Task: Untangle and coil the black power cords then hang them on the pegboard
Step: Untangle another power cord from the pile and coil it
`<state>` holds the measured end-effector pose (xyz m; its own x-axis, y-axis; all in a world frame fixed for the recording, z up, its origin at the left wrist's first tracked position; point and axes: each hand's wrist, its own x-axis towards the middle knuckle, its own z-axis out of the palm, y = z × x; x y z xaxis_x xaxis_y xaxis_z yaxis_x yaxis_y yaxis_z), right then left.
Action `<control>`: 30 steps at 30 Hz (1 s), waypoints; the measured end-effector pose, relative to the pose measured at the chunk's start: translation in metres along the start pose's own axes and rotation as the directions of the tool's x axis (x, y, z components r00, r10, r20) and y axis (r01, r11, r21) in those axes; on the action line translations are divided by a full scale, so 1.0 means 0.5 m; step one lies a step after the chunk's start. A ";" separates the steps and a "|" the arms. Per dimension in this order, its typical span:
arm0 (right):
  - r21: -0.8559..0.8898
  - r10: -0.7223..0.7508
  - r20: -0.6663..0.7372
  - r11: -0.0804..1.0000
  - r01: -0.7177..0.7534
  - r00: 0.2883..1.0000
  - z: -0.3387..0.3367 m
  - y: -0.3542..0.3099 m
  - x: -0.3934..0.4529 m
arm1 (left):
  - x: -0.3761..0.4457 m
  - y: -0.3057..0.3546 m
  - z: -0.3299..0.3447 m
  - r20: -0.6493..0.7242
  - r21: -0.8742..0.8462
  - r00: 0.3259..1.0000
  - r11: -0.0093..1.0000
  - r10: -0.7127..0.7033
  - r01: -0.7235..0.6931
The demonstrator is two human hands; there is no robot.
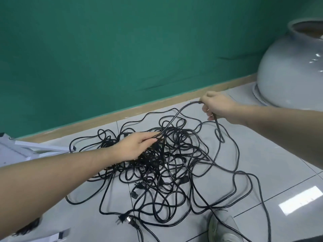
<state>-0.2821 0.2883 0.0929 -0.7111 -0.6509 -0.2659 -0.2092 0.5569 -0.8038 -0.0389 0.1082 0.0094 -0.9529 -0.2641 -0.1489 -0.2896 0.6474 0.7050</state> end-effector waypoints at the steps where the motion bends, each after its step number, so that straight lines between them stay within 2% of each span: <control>1: -0.151 -0.008 0.022 0.988 0.011 1.000 -0.002 0.010 0.002 | 0.002 0.007 -0.004 -0.009 0.014 1.000 1.000 0.024 -0.024; 3: -0.510 -0.072 0.124 0.851 0.126 0.990 -0.003 0.014 -0.002 | 0.009 0.029 -0.011 -0.031 0.011 0.999 0.999 0.037 -0.036; 4: -0.625 -0.135 0.182 0.749 0.221 0.974 0.003 0.008 -0.009 | 0.013 0.046 -0.012 -0.040 -0.014 0.999 1.000 0.025 -0.026; 5: -0.668 -0.219 0.243 0.668 0.327 0.945 0.015 0.000 -0.018 | 0.019 0.068 -0.012 -0.047 -0.054 0.999 0.998 0.010 -0.013; 7: -0.601 -0.372 0.392 0.588 0.541 0.841 0.050 -0.024 -0.044 | 0.031 0.106 -0.014 -0.100 -0.122 0.995 0.992 -0.011 -0.002; 9: -0.451 -0.481 0.475 0.586 0.673 0.737 0.087 -0.042 -0.064 | 0.044 0.137 -0.024 -0.193 -0.189 0.980 0.982 -0.056 0.019; 11: -0.304 -0.483 0.457 0.704 0.642 0.747 0.109 -0.061 -0.080 | 0.052 0.155 -0.033 -0.231 -0.237 0.968 0.971 -0.093 0.037; 13: -0.283 -0.364 0.465 0.802 0.525 0.807 0.113 -0.077 -0.082 | 0.052 0.156 -0.035 -0.188 -0.300 0.978 0.953 -0.093 0.033; 16: -0.312 -0.309 0.466 0.820 0.480 0.829 0.115 -0.075 -0.079 | 0.044 0.138 -0.014 -0.043 -0.394 0.998 0.919 -0.038 0.018; 19: -0.166 -0.307 0.441 0.896 0.413 0.844 0.103 -0.067 -0.091 | 0.033 0.105 0.012 0.094 -0.319 0.995 0.948 0.035 -0.003; 21: -0.036 -0.320 0.413 0.930 0.366 0.853 0.089 -0.062 -0.092 | 0.020 0.076 0.021 0.151 -0.339 0.988 0.940 0.021 0.032; 23: 0.135 -0.341 0.368 0.940 0.313 0.865 0.072 -0.057 -0.083 | 0.008 0.051 0.020 0.179 -0.226 0.983 0.971 -0.032 0.073; 25: 0.237 -0.329 0.320 0.936 0.261 0.889 0.057 -0.049 -0.071 | 0.000 0.024 0.016 0.196 0.097 0.977 0.993 -0.084 0.066; 26: 0.267 -0.320 0.298 0.932 0.244 0.899 0.050 -0.044 -0.064 | -0.001 0.013 0.012 0.200 0.245 0.974 0.968 -0.101 0.050; 27: 0.275 -0.306 0.270 0.933 0.232 0.913 0.043 -0.039 -0.057 | -0.002 0.000 0.007 0.190 0.316 0.975 0.948 -0.114 0.049; 29: 0.215 -0.271 0.180 0.949 0.231 0.946 0.029 -0.027 -0.043 | -0.005 -0.014 -0.010 0.140 0.291 0.984 0.954 -0.113 0.068; 30: 0.124 -0.265 0.121 0.960 0.251 0.956 0.021 -0.019 -0.033 | -0.004 -0.018 -0.021 0.100 0.268 0.989 0.960 -0.111 0.081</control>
<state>-0.2612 0.2885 0.0995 -0.5430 -0.8331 -0.1056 -0.2961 0.3075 -0.9043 -0.0336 0.0955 0.0104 -0.9190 -0.2617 -0.2949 -0.3791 0.7919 0.4787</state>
